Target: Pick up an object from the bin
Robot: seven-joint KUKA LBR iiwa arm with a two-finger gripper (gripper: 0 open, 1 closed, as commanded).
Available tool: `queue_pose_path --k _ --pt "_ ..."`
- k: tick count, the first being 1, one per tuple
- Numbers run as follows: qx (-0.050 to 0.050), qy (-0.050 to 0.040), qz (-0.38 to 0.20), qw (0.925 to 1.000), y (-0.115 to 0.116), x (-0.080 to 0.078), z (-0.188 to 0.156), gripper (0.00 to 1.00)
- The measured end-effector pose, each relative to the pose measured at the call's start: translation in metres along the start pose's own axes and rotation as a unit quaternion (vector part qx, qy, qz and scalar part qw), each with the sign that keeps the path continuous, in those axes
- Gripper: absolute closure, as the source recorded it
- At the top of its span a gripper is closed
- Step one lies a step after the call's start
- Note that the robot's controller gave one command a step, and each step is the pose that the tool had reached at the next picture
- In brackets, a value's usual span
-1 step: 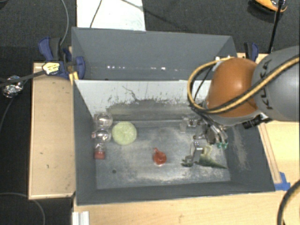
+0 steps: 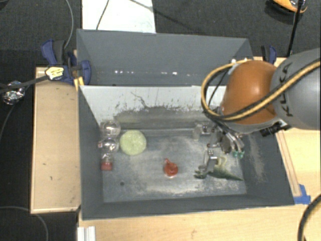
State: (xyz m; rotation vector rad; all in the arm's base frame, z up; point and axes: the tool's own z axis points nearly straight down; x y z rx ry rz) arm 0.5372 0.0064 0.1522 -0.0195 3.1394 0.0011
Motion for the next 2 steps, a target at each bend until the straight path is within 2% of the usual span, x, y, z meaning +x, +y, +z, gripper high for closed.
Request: queue_pose_path --k 1,2 --pt "-0.001 -0.0019 -0.024 0.9997 -0.009 0.003 0.008 0.00" --pt "0.001 -0.0027 -0.082 0.9967 -0.045 0.013 0.049 0.00"
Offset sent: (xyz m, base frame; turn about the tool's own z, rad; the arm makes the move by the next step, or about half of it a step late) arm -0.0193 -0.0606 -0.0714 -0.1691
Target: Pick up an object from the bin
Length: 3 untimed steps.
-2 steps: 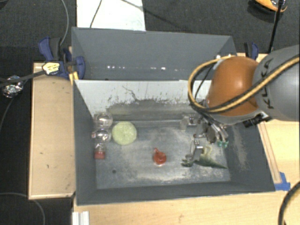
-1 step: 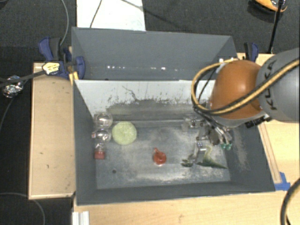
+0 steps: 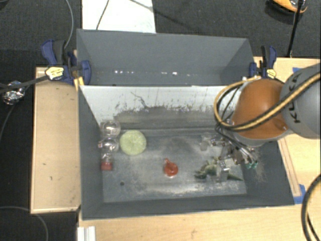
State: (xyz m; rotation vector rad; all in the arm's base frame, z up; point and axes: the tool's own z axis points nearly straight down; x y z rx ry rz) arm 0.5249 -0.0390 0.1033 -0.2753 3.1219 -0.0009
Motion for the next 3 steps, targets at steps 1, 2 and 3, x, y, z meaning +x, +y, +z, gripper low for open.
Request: queue_pose_path --k 1,2,3 --pt "-0.001 0.0041 0.006 1.0000 -0.015 0.001 0.022 0.00" --pt "0.000 -0.0013 -0.110 0.9939 -0.035 0.015 0.032 1.00" --pt "0.000 -0.0014 -0.110 0.9939 -0.035 0.015 0.032 1.00"
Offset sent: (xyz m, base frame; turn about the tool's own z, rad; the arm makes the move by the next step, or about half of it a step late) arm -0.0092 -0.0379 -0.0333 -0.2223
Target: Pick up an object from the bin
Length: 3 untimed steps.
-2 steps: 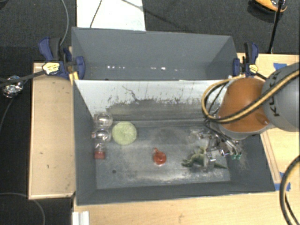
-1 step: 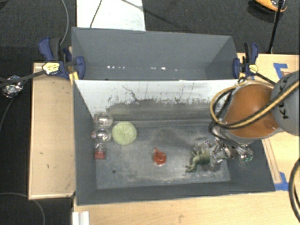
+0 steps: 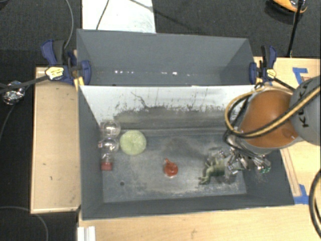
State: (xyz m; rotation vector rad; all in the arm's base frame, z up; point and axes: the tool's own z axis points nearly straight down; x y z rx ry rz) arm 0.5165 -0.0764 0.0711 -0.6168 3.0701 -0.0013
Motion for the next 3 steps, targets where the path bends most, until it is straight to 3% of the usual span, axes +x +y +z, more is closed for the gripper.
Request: queue_pose_path --k 3 --pt "0.000 -0.0036 -0.015 0.9999 -0.0098 0.0008 -0.0004 1.00"
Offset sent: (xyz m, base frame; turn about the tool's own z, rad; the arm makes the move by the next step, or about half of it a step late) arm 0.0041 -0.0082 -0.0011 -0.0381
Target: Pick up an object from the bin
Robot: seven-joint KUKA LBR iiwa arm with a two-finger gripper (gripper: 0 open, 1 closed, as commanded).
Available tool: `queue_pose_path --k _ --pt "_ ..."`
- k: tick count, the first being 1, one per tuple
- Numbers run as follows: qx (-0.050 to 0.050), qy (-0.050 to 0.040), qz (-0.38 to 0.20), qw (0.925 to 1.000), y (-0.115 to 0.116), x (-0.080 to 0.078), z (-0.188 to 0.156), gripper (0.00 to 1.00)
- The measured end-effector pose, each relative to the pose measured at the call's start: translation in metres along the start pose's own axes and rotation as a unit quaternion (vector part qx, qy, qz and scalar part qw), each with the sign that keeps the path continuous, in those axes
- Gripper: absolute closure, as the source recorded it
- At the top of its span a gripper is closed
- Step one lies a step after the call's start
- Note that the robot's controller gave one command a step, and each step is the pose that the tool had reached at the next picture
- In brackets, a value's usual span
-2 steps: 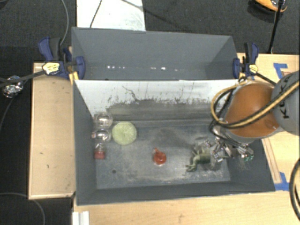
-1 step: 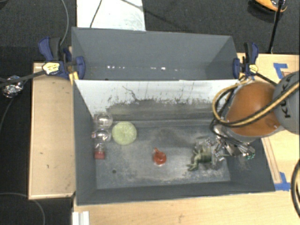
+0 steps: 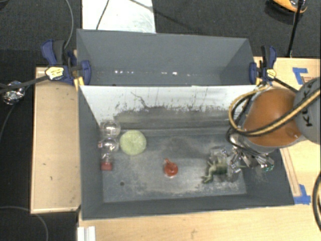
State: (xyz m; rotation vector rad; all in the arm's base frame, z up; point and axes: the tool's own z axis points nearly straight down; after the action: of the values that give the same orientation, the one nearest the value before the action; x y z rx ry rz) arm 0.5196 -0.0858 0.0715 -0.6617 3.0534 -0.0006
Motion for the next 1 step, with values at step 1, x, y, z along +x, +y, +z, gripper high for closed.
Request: queue_pose_path --k 1 --pt "0.000 0.0008 -0.001 1.0000 -0.0018 -0.0012 0.0001 1.00"
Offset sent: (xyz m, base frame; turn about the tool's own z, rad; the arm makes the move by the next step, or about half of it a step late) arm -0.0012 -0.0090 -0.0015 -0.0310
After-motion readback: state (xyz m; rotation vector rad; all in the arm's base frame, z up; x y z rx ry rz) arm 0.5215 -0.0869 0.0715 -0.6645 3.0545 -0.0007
